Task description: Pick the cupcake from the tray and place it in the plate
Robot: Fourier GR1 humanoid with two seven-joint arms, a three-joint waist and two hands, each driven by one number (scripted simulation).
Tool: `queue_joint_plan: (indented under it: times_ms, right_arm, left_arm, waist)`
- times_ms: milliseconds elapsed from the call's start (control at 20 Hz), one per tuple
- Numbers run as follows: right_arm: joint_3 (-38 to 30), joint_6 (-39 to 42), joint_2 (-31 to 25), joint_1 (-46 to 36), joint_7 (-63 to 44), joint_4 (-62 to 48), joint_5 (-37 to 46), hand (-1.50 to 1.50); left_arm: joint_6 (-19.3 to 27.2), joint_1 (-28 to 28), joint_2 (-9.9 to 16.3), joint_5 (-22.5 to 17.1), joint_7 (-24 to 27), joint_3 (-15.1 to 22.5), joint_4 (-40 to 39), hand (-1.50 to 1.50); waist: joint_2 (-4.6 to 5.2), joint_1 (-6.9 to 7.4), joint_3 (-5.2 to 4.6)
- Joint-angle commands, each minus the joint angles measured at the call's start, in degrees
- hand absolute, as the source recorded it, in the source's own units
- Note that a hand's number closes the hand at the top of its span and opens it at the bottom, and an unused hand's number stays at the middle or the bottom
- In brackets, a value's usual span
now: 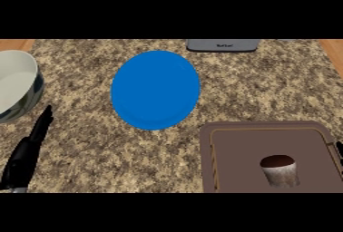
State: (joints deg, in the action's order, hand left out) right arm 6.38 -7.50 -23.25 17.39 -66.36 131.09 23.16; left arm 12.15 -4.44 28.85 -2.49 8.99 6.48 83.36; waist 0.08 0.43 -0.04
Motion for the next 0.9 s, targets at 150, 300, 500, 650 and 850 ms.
queue_joint_plan:
  times_ms: [150, 300, 500, 650, 850]
  right_arm:
    - [2.8, 4.3, 3.0, -3.7, -8.3, -1.9, -1.4, -1.50]
    - [1.3, 4.9, 4.1, -4.7, -4.2, -6.9, -3.1, -1.50]
    - [0.1, 5.3, 4.6, -4.1, 0.4, -13.4, -4.0, -1.50]
    - [2.6, 6.1, 6.2, -5.3, -4.6, -10.1, -0.7, -1.50]
    - [-0.8, 6.5, 7.2, -6.9, 0.4, -15.1, -1.3, -1.50]
  left_arm:
    - [0.3, 0.7, -3.1, 2.3, -0.9, 0.5, -1.1, 0.00]
    - [-1.5, -1.8, -1.4, 1.9, 1.5, -2.3, -0.6, 0.00]
    - [-3.4, 0.3, -0.2, 0.8, -3.1, -3.6, 3.1, 0.00]
    - [-2.9, -0.8, -2.8, 3.0, 0.2, -3.4, 0.1, 0.00]
    - [-4.5, -0.8, -1.9, 3.4, -3.4, -5.8, 3.8, 0.00]
  waist:
    - [-0.06, -0.31, 0.02]
    - [-0.07, -0.15, 0.04]
    - [-0.08, -0.10, 0.08]
    - [-0.08, -0.24, 0.02]
    - [-0.09, -0.28, 0.05]
